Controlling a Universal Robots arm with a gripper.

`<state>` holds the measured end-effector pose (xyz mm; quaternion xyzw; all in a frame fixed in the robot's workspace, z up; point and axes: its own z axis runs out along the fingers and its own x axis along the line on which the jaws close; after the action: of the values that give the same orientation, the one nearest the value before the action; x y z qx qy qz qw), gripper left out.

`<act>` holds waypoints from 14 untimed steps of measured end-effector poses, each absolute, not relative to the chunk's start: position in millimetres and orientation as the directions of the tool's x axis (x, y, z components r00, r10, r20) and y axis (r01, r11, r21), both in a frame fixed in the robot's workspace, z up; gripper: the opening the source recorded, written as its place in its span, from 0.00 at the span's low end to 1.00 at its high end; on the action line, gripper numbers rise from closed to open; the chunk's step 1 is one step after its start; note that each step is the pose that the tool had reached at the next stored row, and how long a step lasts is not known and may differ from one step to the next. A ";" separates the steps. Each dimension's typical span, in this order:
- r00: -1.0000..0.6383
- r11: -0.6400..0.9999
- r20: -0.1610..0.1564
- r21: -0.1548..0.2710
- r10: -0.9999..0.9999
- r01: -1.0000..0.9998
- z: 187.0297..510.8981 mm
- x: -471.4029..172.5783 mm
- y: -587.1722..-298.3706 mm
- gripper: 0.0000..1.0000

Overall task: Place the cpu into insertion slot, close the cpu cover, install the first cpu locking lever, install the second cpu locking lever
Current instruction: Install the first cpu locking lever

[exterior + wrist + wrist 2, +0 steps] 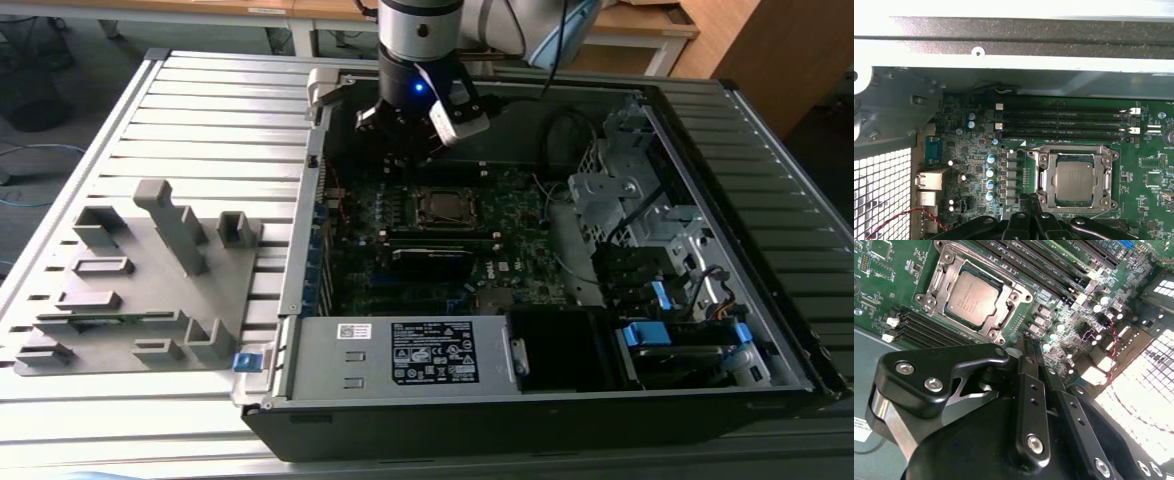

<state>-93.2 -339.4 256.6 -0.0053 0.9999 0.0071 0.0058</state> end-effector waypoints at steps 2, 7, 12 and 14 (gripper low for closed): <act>-1.000 1.000 -0.012 0.014 -0.010 -0.011 256.6 -93.3 -339.4 0.11; -1.000 1.000 -0.012 0.014 -0.010 -0.011 257.4 -93.4 -339.5 0.11; -1.000 1.000 -0.012 0.014 -0.010 -0.011 260.9 -93.3 -339.4 0.11; -1.000 1.000 -0.012 0.014 -0.010 -0.011 262.4 -93.3 -339.4 0.11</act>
<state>-93.3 -339.4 262.4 -0.0053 0.9999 0.0072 0.0058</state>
